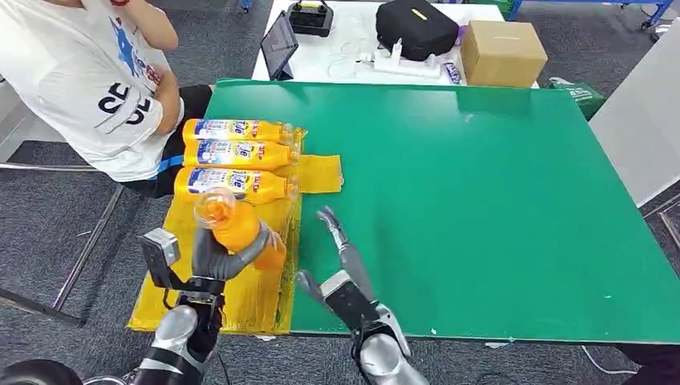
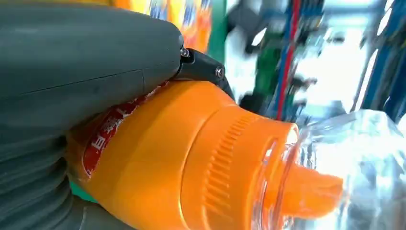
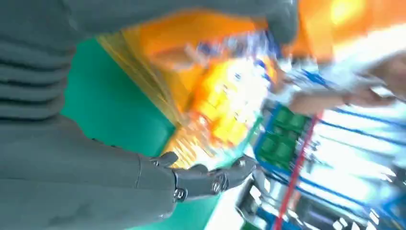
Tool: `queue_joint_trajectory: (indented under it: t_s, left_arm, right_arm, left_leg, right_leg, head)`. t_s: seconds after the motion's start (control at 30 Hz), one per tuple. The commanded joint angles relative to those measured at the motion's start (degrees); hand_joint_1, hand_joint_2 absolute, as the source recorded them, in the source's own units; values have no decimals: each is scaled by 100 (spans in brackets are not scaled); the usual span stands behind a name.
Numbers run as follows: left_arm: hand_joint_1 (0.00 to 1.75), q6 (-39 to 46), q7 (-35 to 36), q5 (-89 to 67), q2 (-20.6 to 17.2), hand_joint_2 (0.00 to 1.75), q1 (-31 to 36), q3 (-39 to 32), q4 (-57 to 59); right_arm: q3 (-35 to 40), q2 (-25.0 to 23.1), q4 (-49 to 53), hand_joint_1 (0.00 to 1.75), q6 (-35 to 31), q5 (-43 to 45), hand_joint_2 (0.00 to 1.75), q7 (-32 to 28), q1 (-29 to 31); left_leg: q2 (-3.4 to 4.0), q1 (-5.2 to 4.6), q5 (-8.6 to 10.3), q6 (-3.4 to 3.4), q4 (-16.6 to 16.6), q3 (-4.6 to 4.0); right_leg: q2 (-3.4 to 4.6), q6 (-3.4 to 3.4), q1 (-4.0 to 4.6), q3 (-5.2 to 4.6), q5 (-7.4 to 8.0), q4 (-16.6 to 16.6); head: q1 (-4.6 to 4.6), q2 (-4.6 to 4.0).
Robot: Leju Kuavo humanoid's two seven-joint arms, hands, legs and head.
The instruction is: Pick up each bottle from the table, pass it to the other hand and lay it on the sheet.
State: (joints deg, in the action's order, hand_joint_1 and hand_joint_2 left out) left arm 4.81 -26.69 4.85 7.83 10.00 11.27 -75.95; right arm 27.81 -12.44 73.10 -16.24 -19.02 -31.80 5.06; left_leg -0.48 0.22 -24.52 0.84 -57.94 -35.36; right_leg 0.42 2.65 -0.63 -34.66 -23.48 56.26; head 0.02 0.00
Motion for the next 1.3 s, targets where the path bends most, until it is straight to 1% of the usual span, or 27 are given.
queue_joint_trajectory:
  t_s: [0.03, 0.07, 0.1, 0.17, 0.2, 0.27, 0.33, 0.37, 0.4, 0.5, 0.53, 0.57, 0.63, 0.67, 0.73, 0.77, 0.83, 0.93, 1.0, 1.03, 1.07, 1.1, 1.17, 1.2, 1.23, 1.27, 1.3]
  left_arm:
    - [175, 1052, -348, -1110, 38, 175, 356, -841, -518]
    - [175, 1072, -310, -1188, 9, 175, 368, -843, -562]
    - [175, 1378, -350, -1743, -77, 175, 382, -770, -601]
    - [175, 1451, -234, -2226, -206, 175, 370, -664, -689]
    - [175, 1675, 23, -3373, -442, 175, 410, -386, -643]
    - [175, 1707, 65, -3586, -450, 175, 425, -391, -606]
    - [175, 1925, 529, -5105, -660, 175, 578, -118, -180]
    - [175, 1939, 533, -5238, -660, 175, 622, -107, -23]
    - [175, 1794, 730, -5739, -762, 175, 693, 23, 268]
    - [175, 1856, 698, -5763, -747, 175, 719, 12, 436]
    - [175, 1856, 698, -5763, -747, 175, 719, 12, 436]
    - [175, 1846, 686, -5773, -753, 175, 719, 19, 511]
    - [175, 1559, 852, -6107, -882, 175, 733, 171, 810]
    - [175, 1349, 867, -6152, -951, 175, 733, 254, 990]
    - [175, 1367, 856, -6292, -1048, 175, 726, 343, 1251]
    - [175, 1367, 856, -6292, -1048, 175, 726, 343, 1251]
    - [175, 1252, 843, -6332, -1095, 175, 758, 422, 1419]
    - [175, 904, 759, -6243, -1205, 175, 795, 559, 1691]
    - [175, 861, 750, -6269, -1218, 175, 803, 612, 1863]
    - [175, 820, 620, -6246, -1217, 175, 817, 691, 2042]
    - [175, 915, 587, -6465, -1299, 175, 852, 877, 2160]
    - [175, 910, 572, -6474, -1307, 175, 857, 904, 2216]
    - [175, 925, 467, -6432, -1321, 175, 854, 976, 2344]
    - [175, 940, 465, -6452, -1328, 175, 853, 1003, 2374]
    - [175, 908, 452, -6442, -1326, 175, 853, 1037, 2404]
    - [175, 904, 447, -6439, -1327, 175, 846, 1046, 2406]
    - [175, 875, 434, -6437, -1338, 175, 833, 1090, 2405]
  right_arm:
    - [-733, 244, 1830, 0, -407, 222, 0, -408, -537]
    - [-772, 234, 1939, 0, -432, 247, 0, -379, -564]
    - [-952, 110, 2118, 0, -713, 409, 0, -529, -631]
    - [-1159, 46, 2434, 0, -959, 555, 0, -596, -710]
    - [-1382, -46, 2595, 0, -1243, 790, 0, -744, -745]
    - [-1503, -6, 2730, 0, -1252, 873, 0, -720, -751]
    - [-1730, -93, 2978, 0, -1506, 1062, 0, -820, -756]
    - [-1758, -79, 3037, 0, -1536, 1104, 0, -820, -766]
    - [-1789, -60, 3147, 0, -1702, 1097, 0, -820, -768]
    - [-1801, -40, 3158, 0, -1700, 1123, 0, -820, -773]
    - [-1801, -40, 3158, 0, -1700, 1123, 0, -820, -773]
    - [-1793, -52, 3155, 0, -1724, 1112, 0, -820, -772]
    - [-1778, -17, 2983, 0, -1688, 1025, 0, -820, -769]
    - [-1790, -20, 2902, 0, -1604, 1027, 0, -820, -758]
    - [-1783, -15, 2725, 0, -1533, 948, 0, -808, -713]
    - [-1783, -15, 2725, 0, -1533, 948, 0, -808, -713]
    - [-1747, -3, 2640, 0, -1475, 906, 0, -797, -680]
    - [-1704, 14, 2434, 0, -1187, 1096, 0, -662, -575]
    - [-1695, 6, 2284, 0, -1107, 1143, 0, -627, -515]
    - [-1674, -1, 2134, 0, -1018, 1179, 0, -591, -451]
    - [-1659, 4, 2043, 0, -964, 1203, 0, -574, -410]
    - [-1648, 8, 1995, 0, -933, 1218, 0, -563, -393]
    - [-1637, 2, 1872, 0, -886, 1246, 0, -555, -340]
    - [-1624, 5, 1838, 0, -862, 1254, 0, -548, -330]
    - [-1602, 16, 1794, 0, -820, 1257, 0, -524, -318]
    - [-1591, 11, 1775, 0, -809, 1258, 0, -517, -316]
    - [-1589, 5, 1727, 0, -797, 1261, 0, -503, -303]
  left_leg:
    - [-7, 1, -1, -1, -4, -5]
    - [-8, 4, -7, -2, -9, 0]
    - [-8, 2, -5, -2, -6, 2]
    - [-11, 3, -6, -3, -8, 1]
    - [-10, 0, -4, -2, -5, 0]
    - [-13, 1, -5, -3, -5, 4]
    - [-12, 2, -6, -3, -3, 12]
    - [-14, 2, -5, -4, -3, 13]
    - [-13, -2, 0, -2, 1, 5]
    - [-18, 1, -3, -6, 6, 29]
    - [-8, -1, 0, -2, 4, 10]
    - [-9, 2, -5, -4, 3, 21]
    - [-2, 0, -2, -2, 3, 12]
    - [-2, 7, -14, -6, 2, 41]
    - [0, -3, 0, -2, 10, 20]
    - [1, 2, -5, -4, 15, 42]
    - [8, 0, -2, -2, 7, 20]
    - [10, 4, -7, -5, 11, 41]
    - [12, 1, -2, -3, 9, 25]
    - [12, 1, -1, -2, 7, 19]
    - [18, 3, -5, -4, 10, 34]
    - [23, 7, -9, -5, 11, 46]
    - [21, 2, -4, -4, 12, 34]
    - [20, 5, -8, -6, 12, 45]
    - [13, 0, -2, -3, 9, 23]
    - [17, 2, -5, -5, 12, 38]
    - [15, 2, -4, -4, 9, 29]
  right_leg:
    - [-11, -3, 2, 0, -3, 2]
    - [-15, -5, 6, 7, -9, 6]
    - [-14, -5, 4, 7, -7, 4]
    - [-16, -6, 4, 7, -9, 6]
    - [-14, -5, 1, 5, -7, 4]
    - [-17, -7, 3, 10, -9, 5]
    - [-17, -8, 4, 18, -9, 2]
    - [-20, -8, 4, 20, -9, 2]
    - [-18, -5, -1, 9, -5, 0]
    - [-26, -11, 4, 35, -10, -6]
    - [-12, -4, 0, 14, -3, -4]
    - [-15, -7, 4, 26, -7, -5]
    - [-5, -4, 2, 12, -2, -4]
    - [-10, -12, 10, 43, -12, -7]
    - [-4, -3, -2, 19, -1, -8]
    - [-5, -8, 5, 43, -4, -16]
    - [3, -5, 1, 18, 0, -8]
    - [0, -10, 6, 39, -5, -13]
    - [4, -6, 3, 24, 0, -10]
    - [7, -4, 2, 18, 2, -9]
    - [10, -8, 5, 32, 1, -13]
    - [13, -10, 9, 45, 0, -17]
    - [12, -8, 4, 32, 1, -14]
    - [10, -11, 7, 44, -2, -15]
    - [10, -5, 1, 24, 2, -9]
    - [11, -9, 4, 38, 0, -13]
    - [11, -7, 3, 31, 1, -11]
  head:
    - [2, 0]
    - [2, 0]
    - [0, 0]
    - [2, 0]
    - [2, 0]
    - [2, 0]
    - [2, 0]
    - [0, 0]
    - [2, 0]
    - [0, 0]
    - [4, 0]
    - [4, 0]
    - [0, 0]
    - [2, 0]
    - [4, 0]
    - [2, 0]
    - [2, 0]
    - [2, 0]
    - [2, 0]
    - [2, 0]
    - [2, 0]
    - [2, 0]
    - [4, 0]
    - [2, 0]
    - [2, 0]
    - [2, 0]
    - [2, 0]
